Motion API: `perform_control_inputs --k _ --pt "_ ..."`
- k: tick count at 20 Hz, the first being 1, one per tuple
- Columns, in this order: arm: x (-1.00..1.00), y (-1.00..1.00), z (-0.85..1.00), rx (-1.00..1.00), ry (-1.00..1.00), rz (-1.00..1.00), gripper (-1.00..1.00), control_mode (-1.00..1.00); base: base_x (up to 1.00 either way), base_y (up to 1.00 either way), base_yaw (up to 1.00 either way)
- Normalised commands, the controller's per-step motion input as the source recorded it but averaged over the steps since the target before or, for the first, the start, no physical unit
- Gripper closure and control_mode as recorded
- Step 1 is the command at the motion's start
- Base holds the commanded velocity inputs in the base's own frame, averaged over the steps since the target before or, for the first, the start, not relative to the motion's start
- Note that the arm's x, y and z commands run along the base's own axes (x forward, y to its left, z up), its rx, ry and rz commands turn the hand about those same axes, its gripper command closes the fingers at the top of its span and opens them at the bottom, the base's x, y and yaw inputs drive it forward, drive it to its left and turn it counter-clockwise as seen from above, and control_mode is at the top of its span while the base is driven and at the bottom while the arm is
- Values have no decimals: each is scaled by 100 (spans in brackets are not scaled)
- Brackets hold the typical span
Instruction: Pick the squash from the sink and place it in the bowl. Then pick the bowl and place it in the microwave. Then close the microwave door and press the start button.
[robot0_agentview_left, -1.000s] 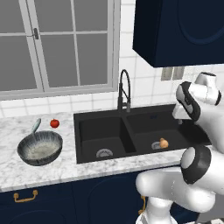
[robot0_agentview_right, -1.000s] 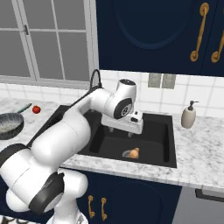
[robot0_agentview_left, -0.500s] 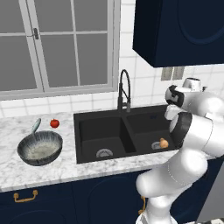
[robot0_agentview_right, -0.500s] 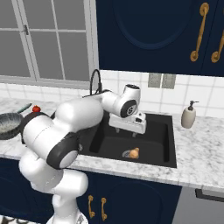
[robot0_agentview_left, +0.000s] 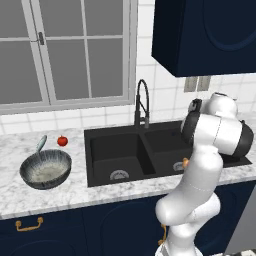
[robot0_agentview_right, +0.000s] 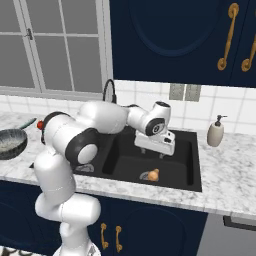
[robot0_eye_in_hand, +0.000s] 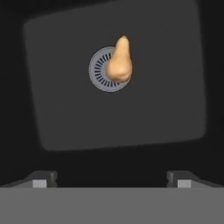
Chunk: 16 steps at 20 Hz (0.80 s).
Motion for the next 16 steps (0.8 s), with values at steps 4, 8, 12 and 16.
perform_control_inputs --k 4,8,12,16 --pt "43 -7 -43 1 0 0 -100 -100 0 0 0" --pt "49 0 -39 1 0 0 -100 -100 0 0 0" --pt "41 0 -48 3 0 0 -100 -100 0 0 0" --pt "17 0 -46 0 1 2 -100 -100 0 0 0"
